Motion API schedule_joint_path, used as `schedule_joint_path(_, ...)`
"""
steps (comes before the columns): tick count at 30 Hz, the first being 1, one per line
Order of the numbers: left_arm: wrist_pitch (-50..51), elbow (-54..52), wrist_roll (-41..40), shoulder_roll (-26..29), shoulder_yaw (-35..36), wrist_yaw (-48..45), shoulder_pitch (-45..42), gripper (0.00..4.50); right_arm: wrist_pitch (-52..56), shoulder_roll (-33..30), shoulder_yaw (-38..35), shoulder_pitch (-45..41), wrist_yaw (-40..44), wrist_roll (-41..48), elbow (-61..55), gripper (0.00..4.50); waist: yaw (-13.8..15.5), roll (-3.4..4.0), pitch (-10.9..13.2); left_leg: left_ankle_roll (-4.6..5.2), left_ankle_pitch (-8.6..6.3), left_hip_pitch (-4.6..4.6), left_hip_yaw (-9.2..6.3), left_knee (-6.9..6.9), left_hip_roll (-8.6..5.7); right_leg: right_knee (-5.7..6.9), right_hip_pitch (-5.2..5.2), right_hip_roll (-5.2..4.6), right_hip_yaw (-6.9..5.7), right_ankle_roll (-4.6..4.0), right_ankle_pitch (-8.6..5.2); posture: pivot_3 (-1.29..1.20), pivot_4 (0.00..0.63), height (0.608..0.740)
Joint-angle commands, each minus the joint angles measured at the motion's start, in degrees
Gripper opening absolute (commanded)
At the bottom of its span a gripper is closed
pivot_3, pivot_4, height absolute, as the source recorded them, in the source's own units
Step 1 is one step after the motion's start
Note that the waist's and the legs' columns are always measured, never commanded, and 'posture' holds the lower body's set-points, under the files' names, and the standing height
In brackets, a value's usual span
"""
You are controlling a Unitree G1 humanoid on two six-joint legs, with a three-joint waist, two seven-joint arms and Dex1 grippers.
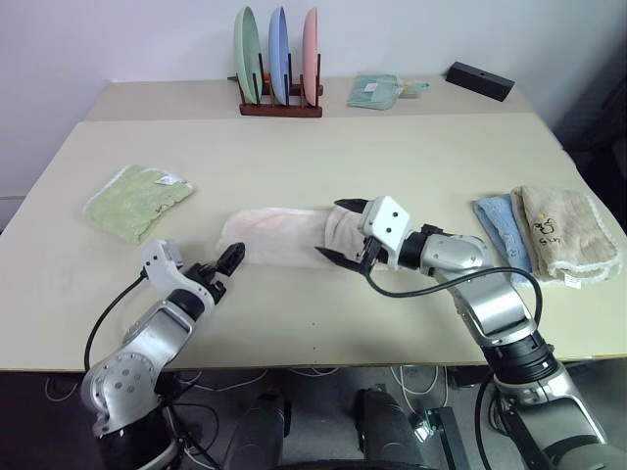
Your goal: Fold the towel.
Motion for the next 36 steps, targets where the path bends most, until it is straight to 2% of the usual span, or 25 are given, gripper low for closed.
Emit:
schedule_joint_path(1, 0.52, 4.83, 0.09, -0.40, -1.40, 2.59, -1.90, 4.50, 1.29, -0.74, 0.70, 1.86, 1.76, 1.34, -5.89, 4.45, 0.11, -0.01, -0.02, 0.00, 0.00, 0.00, 0.00, 0.00, -0.01, -0.02, 0.02, 0.00, 0.00, 0.00, 0.00, 0.00, 0.150, 0.740)
schedule_joint_path(5, -1.63, 8.76, -0.71, -2.09, -0.46, 4.36, -4.96, 4.50, 2.23, -1.91, 0.81, 3.69, 2.29, 0.62, -7.82, 4.45, 0.71, 0.01, -0.05, 0.00, 0.00, 0.05, 0.00, 0.04, -0.03, -0.21, 0.19, 0.00, 0.00, -0.05, 0.00, 0.00, 0.150, 0.740)
schedule_joint_path(8, -3.13, 9.99, -0.80, -2.23, -0.33, 4.47, -6.03, 3.71, 3.04, -2.15, 0.60, 4.57, 1.88, 0.39, -8.90, 4.50, 1.19, 0.01, -0.05, 0.00, 0.00, 0.05, 0.00, 0.04, -0.03, -0.26, 0.20, 0.00, 0.00, -0.08, 0.02, 0.00, 0.150, 0.740)
schedule_joint_path(15, -6.21, 10.07, -2.27, -1.06, 0.63, 3.34, -6.57, 0.23, 4.01, -2.06, 1.20, 6.96, 1.02, -0.40, -10.85, 4.50, 1.24, -0.08, 0.00, -0.01, -0.01, -0.06, 0.01, 0.00, -0.06, -0.50, 0.20, -0.02, 0.00, -0.06, 0.04, 0.00, 0.150, 0.740)
schedule_joint_path(16, -6.90, 9.71, -2.73, -0.48, 1.26, 2.76, -6.73, 0.04, 4.12, -2.04, 1.26, 6.97, 1.03, -0.47, -10.86, 4.50, 1.16, -0.09, 0.00, -0.01, -0.01, -0.06, 0.01, 0.00, -0.05, -0.49, 0.17, -0.01, 0.00, -0.06, 0.04, 0.00, 0.150, 0.740)
schedule_joint_path(17, -7.38, 9.48, -3.08, -0.06, 1.64, 2.40, -6.82, 0.04, 4.20, -2.04, 1.28, 6.96, 1.04, -0.50, -10.86, 4.50, 1.05, -0.09, 0.00, -0.01, -0.01, -0.06, 0.01, -0.02, -0.04, -0.49, 0.16, -0.01, 0.00, -0.06, 0.04, 0.00, 0.150, 0.740)
schedule_joint_path(23, -11.54, 8.93, -3.14, 13.17, 6.64, -5.15, -8.85, 0.04, 4.54, -3.21, -0.06, 6.25, 1.58, -0.37, -10.40, 4.50, 0.01, -0.11, 0.02, -0.01, -0.01, -0.06, 0.01, -0.10, 0.00, -0.42, 0.06, 0.03, 0.00, -0.07, 0.05, 0.00, 0.150, 0.740)
schedule_joint_path(26, -11.51, 9.13, -1.28, 20.18, 5.36, -10.86, -8.98, 0.04, 3.83, -3.79, -0.34, 6.15, 1.88, -0.54, -9.42, 4.50, -0.13, -0.12, 0.02, -0.01, -0.01, -0.06, 0.02, -0.11, 0.00, -0.45, 0.07, 0.01, 0.00, -0.07, 0.05, 0.00, 0.150, 0.740)
schedule_joint_path(30, -11.37, 8.01, 0.97, 23.93, -0.91, -17.57, -9.64, 0.04, 3.39, -3.44, -0.05, 5.25, 1.95, -0.76, -8.28, 4.50, 0.08, -0.12, 0.02, -0.01, -0.01, -0.06, 0.03, -0.11, -0.02, -0.47, 0.10, 0.00, 0.00, -0.07, 0.04, 0.00, 0.150, 0.740)
schedule_joint_path(36, -11.12, -0.62, 6.51, 25.45, -19.65, -28.93, -12.59, 0.04, 2.80, -3.09, 0.25, 4.70, 1.87, -1.11, -7.29, 4.50, -0.12, -0.19, 0.05, -0.01, -0.01, -0.08, 0.03, -0.11, -0.03, -0.51, 0.11, -0.01, 0.01, -0.07, 0.05, 0.00, 0.150, 0.740)
